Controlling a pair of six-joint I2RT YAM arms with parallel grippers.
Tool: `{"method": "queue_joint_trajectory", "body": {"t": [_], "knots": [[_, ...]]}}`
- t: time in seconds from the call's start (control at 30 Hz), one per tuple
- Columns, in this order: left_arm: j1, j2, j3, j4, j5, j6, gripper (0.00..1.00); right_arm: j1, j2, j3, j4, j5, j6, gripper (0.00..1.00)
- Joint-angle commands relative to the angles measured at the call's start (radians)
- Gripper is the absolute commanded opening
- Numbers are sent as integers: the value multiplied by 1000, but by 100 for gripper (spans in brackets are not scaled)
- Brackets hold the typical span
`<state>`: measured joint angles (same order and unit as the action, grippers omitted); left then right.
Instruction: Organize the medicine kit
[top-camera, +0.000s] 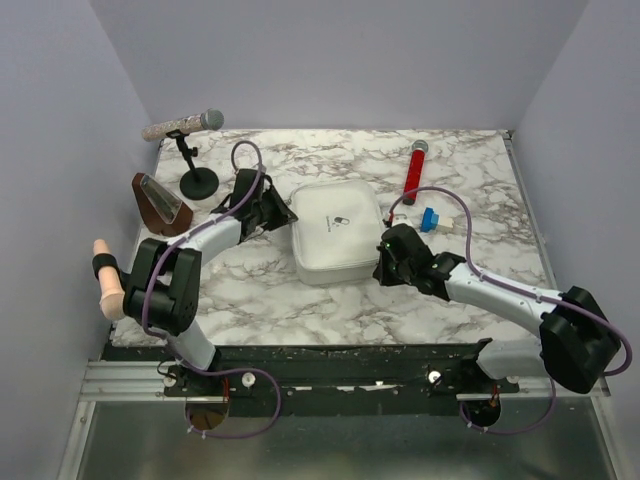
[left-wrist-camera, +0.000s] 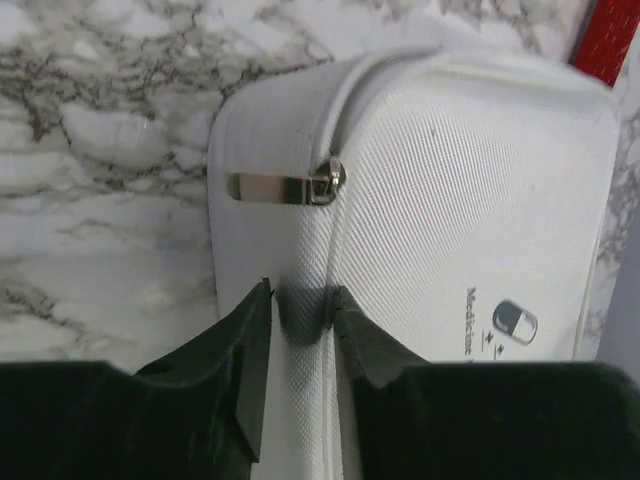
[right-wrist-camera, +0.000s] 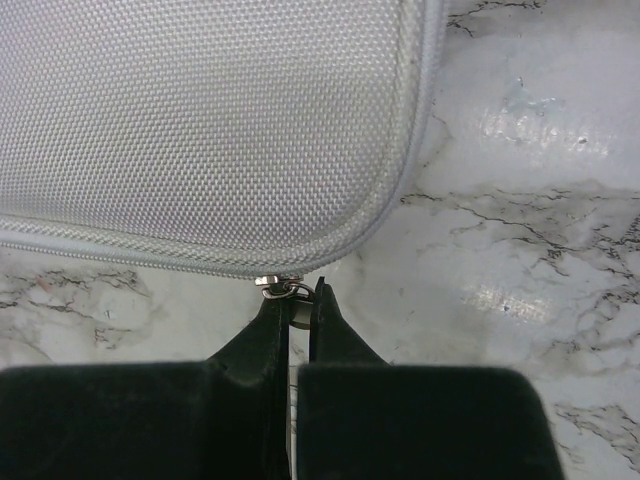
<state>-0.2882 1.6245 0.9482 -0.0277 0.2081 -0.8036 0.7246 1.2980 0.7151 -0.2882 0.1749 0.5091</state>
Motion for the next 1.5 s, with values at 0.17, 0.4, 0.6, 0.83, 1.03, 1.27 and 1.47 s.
{"method": "queue_joint_trajectory", "body": {"t": [0.17, 0.4, 0.6, 0.83, 1.03, 1.27, 1.47], "knots": [[40, 71, 248, -132, -5, 61, 68, -16, -29, -48, -78, -17, 0, 1], [-46, -207, 25, -186, -73, -44, 99, -14, -23, -25, -74, -34, -18, 1], [-314, -472, -228, -181, -272, -262, 99, -13, 0, 1, -65, -43, -38, 1], [-427, -470, -278, -244, -404, -355, 99, -13, 18, 35, -69, -52, -75, 1], [-428, -390, -272, -173, -430, -322, 99, 16, 41, 52, -65, -54, -73, 1], [-387, -304, -246, -152, -403, -253, 71, 61, 57, 55, -60, -51, -64, 1], [-249, -357, -336, -121, -362, -198, 24, 105, 72, 84, -63, -43, -58, 1]]}}
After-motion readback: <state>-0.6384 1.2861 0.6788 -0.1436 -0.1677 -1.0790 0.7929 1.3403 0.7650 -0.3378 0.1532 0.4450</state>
